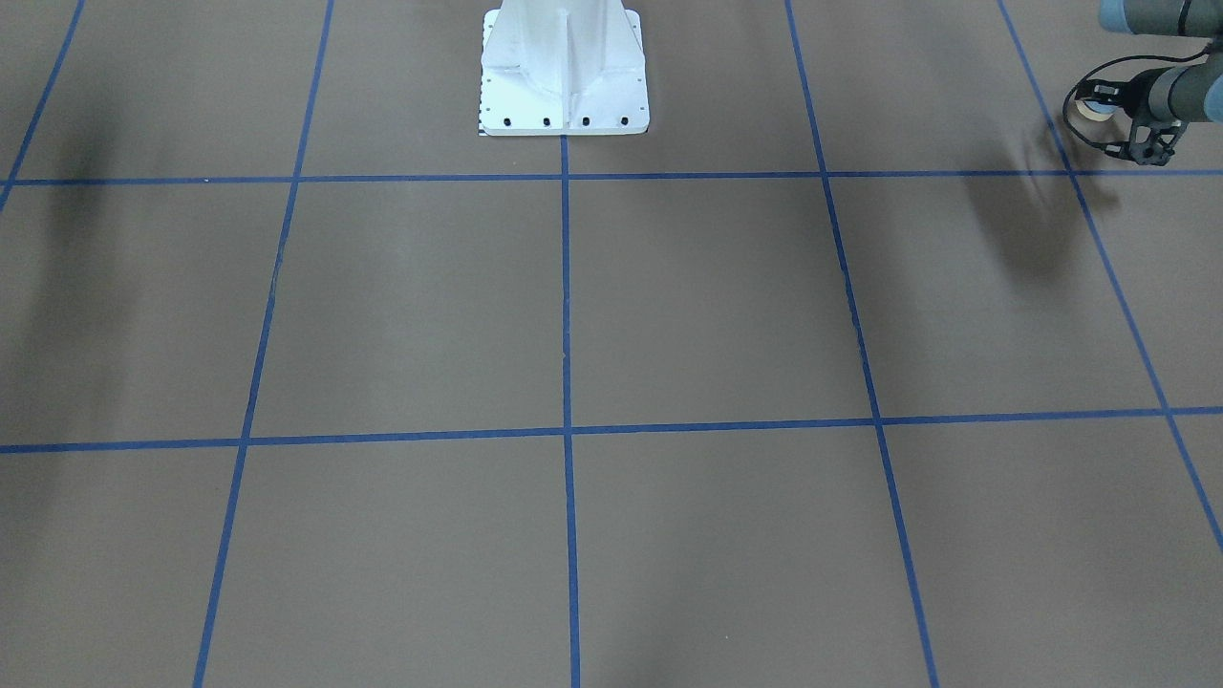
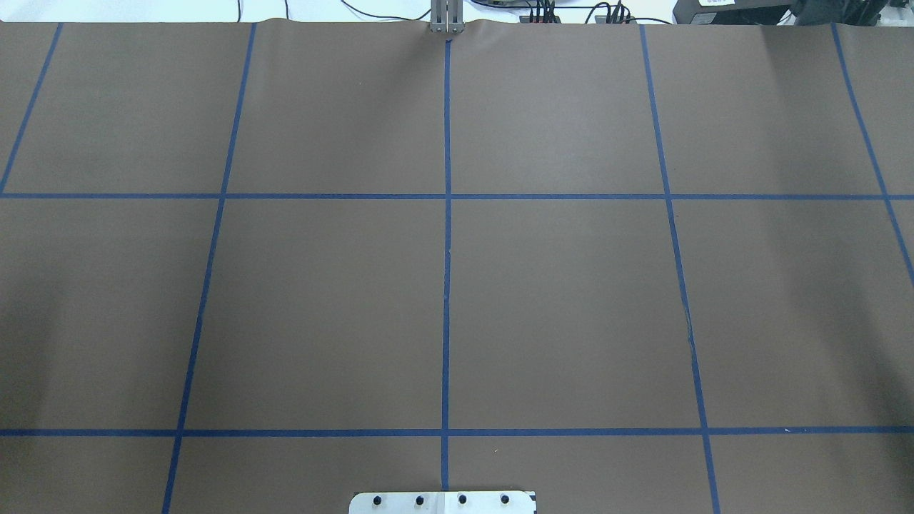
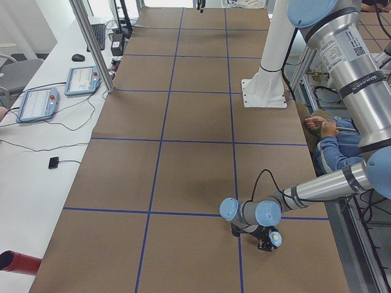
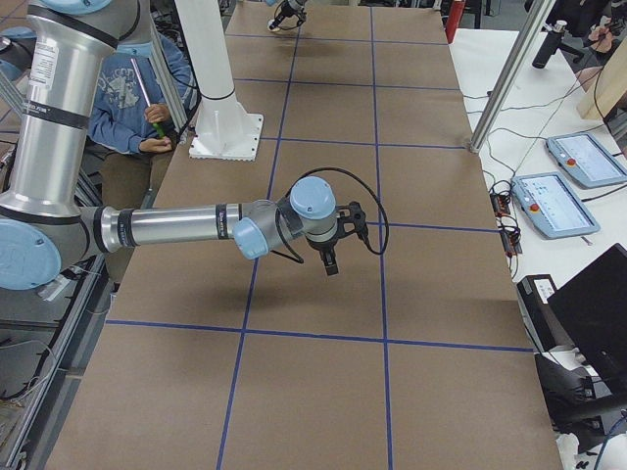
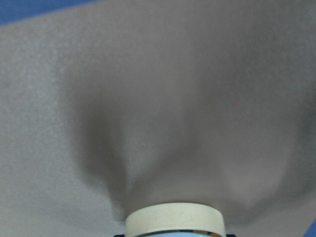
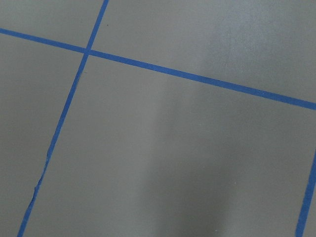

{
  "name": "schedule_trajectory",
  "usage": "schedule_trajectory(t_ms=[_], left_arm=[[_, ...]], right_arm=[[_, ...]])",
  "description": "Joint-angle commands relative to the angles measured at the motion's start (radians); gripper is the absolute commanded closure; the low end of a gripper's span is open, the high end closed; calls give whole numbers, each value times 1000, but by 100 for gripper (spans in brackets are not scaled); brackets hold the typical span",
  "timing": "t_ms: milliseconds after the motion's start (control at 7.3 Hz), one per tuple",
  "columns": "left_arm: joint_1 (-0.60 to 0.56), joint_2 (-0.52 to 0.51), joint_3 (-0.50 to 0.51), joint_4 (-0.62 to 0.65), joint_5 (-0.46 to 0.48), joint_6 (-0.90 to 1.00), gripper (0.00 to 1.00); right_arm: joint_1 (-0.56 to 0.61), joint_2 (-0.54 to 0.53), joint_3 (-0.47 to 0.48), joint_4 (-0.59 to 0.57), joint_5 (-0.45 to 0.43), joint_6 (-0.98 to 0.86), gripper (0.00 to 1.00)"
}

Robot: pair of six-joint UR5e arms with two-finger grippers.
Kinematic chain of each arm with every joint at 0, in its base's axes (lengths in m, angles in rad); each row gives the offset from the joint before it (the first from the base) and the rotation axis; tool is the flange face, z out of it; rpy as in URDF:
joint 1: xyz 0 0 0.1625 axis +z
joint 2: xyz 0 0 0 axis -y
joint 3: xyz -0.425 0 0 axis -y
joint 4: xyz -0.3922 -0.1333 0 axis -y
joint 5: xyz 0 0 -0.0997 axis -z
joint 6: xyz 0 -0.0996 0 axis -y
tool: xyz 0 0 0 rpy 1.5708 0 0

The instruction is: Place and press bell with both arms

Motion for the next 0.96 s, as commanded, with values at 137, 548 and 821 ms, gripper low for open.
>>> schedule_trajectory(t_ms=[137, 548, 821], left_arm=[[-2, 49, -137, -4, -50, -18, 95], [-4, 48, -414, 326, -47, -9, 98], [-13, -64, -455, 387, -37, -12, 98]], right_arm=[[0, -3, 2, 0, 2, 0, 0], [0, -4, 1, 0, 3, 2, 0], [0, 0, 1, 0, 2, 2, 0]])
